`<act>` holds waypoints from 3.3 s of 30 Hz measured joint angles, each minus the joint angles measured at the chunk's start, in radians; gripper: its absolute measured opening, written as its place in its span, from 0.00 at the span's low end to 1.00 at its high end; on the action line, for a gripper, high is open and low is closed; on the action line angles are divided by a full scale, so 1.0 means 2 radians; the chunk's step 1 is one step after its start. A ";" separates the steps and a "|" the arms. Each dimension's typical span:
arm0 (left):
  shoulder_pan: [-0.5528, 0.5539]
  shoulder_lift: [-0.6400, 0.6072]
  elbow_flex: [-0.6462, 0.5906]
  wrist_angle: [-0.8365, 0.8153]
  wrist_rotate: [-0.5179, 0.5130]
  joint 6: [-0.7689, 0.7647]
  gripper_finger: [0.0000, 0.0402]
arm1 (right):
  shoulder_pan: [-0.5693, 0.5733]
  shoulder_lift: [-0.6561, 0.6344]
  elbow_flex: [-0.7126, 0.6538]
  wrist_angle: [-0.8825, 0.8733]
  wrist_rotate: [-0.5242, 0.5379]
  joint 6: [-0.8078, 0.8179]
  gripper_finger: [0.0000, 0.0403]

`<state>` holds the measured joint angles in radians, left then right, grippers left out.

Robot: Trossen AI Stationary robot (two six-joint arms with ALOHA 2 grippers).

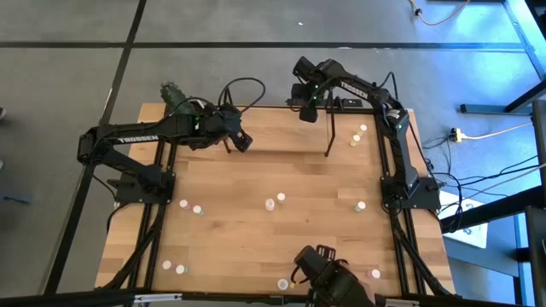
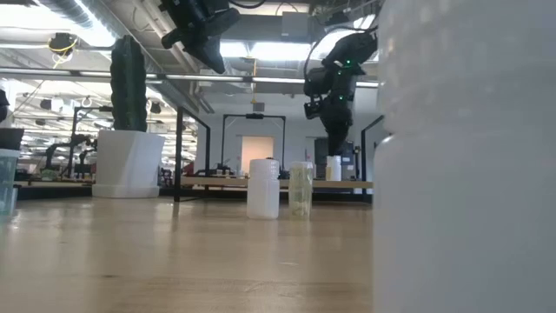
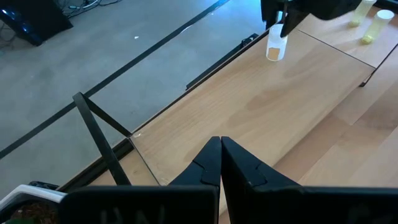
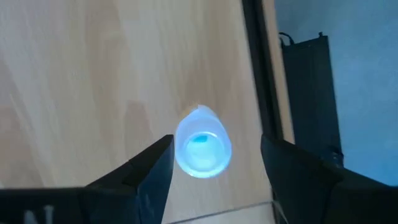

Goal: Pick and place medicine bottles onto shelf by color
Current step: Put the top left blue pill bottle on the shelf

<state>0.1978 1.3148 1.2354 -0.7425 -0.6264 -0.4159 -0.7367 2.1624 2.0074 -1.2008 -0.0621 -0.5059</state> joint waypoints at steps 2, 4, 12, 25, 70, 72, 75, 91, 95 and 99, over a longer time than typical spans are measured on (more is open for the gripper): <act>0.000 0.000 0.000 0.000 0.000 0.000 0.00 | 0.000 0.000 0.012 -0.008 0.000 0.000 0.60; 0.000 0.000 0.000 0.000 0.000 0.000 0.00 | 0.000 0.000 0.027 -0.032 0.000 0.002 0.60; 0.000 0.000 0.000 0.000 0.000 0.000 0.00 | 0.000 0.000 0.128 -0.156 -0.019 0.049 0.60; 0.000 0.000 0.000 0.000 0.000 0.000 0.00 | 0.047 -0.098 0.171 -0.180 -0.149 0.036 0.60; -0.229 -0.060 0.000 -0.012 0.147 0.002 0.00 | 0.396 -0.333 -0.177 0.017 0.080 0.235 0.60; -0.256 -0.060 0.000 -0.012 0.137 -0.013 0.00 | 0.396 -0.333 -0.194 0.036 0.079 0.224 0.60; -0.284 -0.058 0.002 -0.018 0.126 -0.054 0.00 | 0.396 -0.332 -0.216 0.061 0.078 0.206 0.60; -0.377 -0.055 0.012 -0.233 0.135 -0.167 0.00 | 0.397 -0.330 -0.248 0.121 -0.002 0.194 0.60; -0.398 -0.055 0.012 -0.264 0.156 -0.167 0.00 | 0.397 -0.324 -0.247 0.148 -0.023 0.178 0.60; -0.420 -0.055 0.012 -0.274 0.157 -0.167 0.00 | 0.397 -0.311 -0.247 0.163 -0.060 0.172 0.60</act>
<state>-0.6429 1.2045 1.2587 -1.2902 -0.3118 -0.7502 0.0563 1.5402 1.5127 -0.8742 -0.1817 -0.1628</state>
